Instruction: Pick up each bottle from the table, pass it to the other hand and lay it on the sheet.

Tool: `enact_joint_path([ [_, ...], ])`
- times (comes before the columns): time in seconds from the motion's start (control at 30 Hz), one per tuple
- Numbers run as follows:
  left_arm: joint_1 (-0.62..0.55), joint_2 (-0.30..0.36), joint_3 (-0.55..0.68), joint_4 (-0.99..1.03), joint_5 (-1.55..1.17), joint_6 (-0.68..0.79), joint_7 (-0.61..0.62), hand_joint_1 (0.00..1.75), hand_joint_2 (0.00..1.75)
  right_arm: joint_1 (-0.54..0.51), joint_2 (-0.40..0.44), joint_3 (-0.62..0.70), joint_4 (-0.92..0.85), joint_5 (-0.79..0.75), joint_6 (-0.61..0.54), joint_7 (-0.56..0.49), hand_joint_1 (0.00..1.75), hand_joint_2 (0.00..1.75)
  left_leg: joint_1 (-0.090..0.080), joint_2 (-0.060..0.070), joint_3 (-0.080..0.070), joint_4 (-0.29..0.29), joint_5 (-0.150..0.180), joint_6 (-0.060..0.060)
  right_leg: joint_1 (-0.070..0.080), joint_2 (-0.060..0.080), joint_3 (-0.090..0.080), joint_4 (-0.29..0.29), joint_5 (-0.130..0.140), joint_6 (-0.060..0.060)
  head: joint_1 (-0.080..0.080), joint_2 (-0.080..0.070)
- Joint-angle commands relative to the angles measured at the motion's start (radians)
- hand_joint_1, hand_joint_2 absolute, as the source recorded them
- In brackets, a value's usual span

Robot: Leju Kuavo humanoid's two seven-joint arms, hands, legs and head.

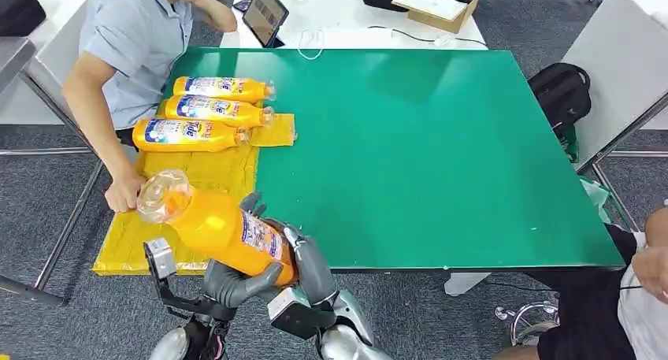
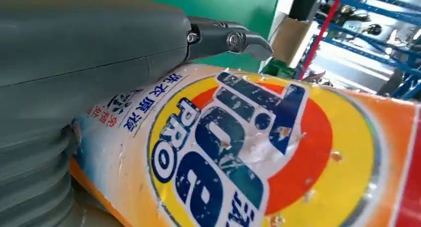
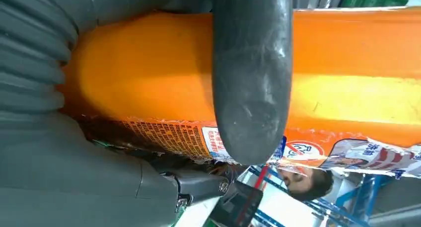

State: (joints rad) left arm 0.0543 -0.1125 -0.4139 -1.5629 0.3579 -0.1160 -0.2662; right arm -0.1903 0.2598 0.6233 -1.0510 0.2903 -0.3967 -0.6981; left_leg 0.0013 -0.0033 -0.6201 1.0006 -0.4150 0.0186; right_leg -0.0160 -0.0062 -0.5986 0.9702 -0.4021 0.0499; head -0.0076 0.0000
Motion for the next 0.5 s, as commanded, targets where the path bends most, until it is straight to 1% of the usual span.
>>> enact_joint_path([
  [0.03, -0.086, 0.013, -0.035, 0.063, -0.035, 0.015, -0.029, 1.75, 1.75, -0.022, 0.01, 0.136, 0.162, 0.02, -0.016, 0.0, 0.0, 1.75, 0.001, -0.002, 0.005, -0.001, -0.002, -0.001, 0.001, -0.002, 0.006, 0.0, -0.002, -0.002, 0.0, 0.0],
  [0.07, -0.086, 0.013, -0.021, 0.062, -0.027, 0.017, -0.03, 1.75, 1.75, -0.018, 0.009, 0.13, 0.162, 0.047, -0.07, 0.0, 0.0, 1.75, 0.001, -0.002, 0.003, -0.001, -0.001, -0.001, 0.001, -0.002, 0.004, -0.001, -0.001, -0.001, 0.0, 0.0],
  [0.1, -0.086, 0.014, -0.013, 0.064, -0.014, 0.014, -0.024, 1.75, 1.75, -0.016, 0.007, 0.129, 0.16, 0.052, -0.082, 0.0, 0.0, 0.0, 0.001, -0.002, 0.005, -0.001, -0.001, -0.001, 0.001, -0.002, 0.006, -0.001, -0.002, -0.002, 0.0, 0.0],
  [0.2, -0.084, 0.019, 0.01, 0.069, 0.005, 0.012, -0.017, 1.75, 1.75, -0.011, -0.005, 0.117, 0.143, 0.037, -0.08, 0.0, 0.0, 0.0, 0.001, -0.001, 0.006, -0.001, -0.002, -0.001, 0.001, -0.001, 0.007, -0.001, -0.002, -0.002, 0.0, 0.0],
  [0.27, -0.084, 0.019, 0.01, 0.069, 0.005, 0.012, -0.017, 1.75, 1.75, -0.011, -0.005, 0.117, 0.143, 0.037, -0.08, 0.0, 0.0, 0.0, 0.0, -0.001, 0.003, -0.001, 0.0, -0.001, 0.0, -0.001, 0.003, -0.001, -0.001, -0.001, 0.0, 0.0],
  [0.33, -0.084, 0.019, 0.01, 0.069, 0.005, 0.012, -0.017, 1.75, 1.75, -0.011, -0.005, 0.117, 0.143, 0.037, -0.08, 0.0, 0.0, 0.0, 0.001, -0.002, 0.005, -0.001, -0.001, -0.001, 0.001, -0.002, 0.005, -0.001, -0.002, -0.002, 0.0, 0.0],
  [0.43, -0.078, 0.019, 0.043, 0.064, 0.004, 0.025, -0.038, 1.75, 1.75, -0.016, -0.017, 0.111, 0.127, 0.077, -0.118, 0.0, 0.0, 0.0, 0.0, -0.001, 0.004, -0.001, -0.001, -0.001, 0.0, -0.001, 0.004, -0.001, -0.001, -0.002, 0.0, 0.0],
  [0.47, -0.081, 0.018, 0.057, 0.064, 0.009, 0.023, -0.046, 1.75, 1.75, -0.013, -0.027, 0.105, 0.114, 0.1, -0.145, 0.0, 0.0, 0.0, 0.0, -0.001, 0.002, -0.001, 0.0, -0.001, 0.0, -0.001, 0.003, -0.001, -0.001, -0.001, 0.0, 0.0],
  [0.5, -0.084, 0.013, 0.075, 0.06, 0.022, 0.019, -0.053, 1.75, 1.75, -0.006, -0.043, 0.097, 0.093, 0.136, -0.185, 0.0, 0.0, 0.0, 0.001, -0.002, 0.005, -0.001, -0.001, -0.001, 0.001, -0.002, 0.005, -0.001, -0.002, -0.002, 0.0, 0.0],
])
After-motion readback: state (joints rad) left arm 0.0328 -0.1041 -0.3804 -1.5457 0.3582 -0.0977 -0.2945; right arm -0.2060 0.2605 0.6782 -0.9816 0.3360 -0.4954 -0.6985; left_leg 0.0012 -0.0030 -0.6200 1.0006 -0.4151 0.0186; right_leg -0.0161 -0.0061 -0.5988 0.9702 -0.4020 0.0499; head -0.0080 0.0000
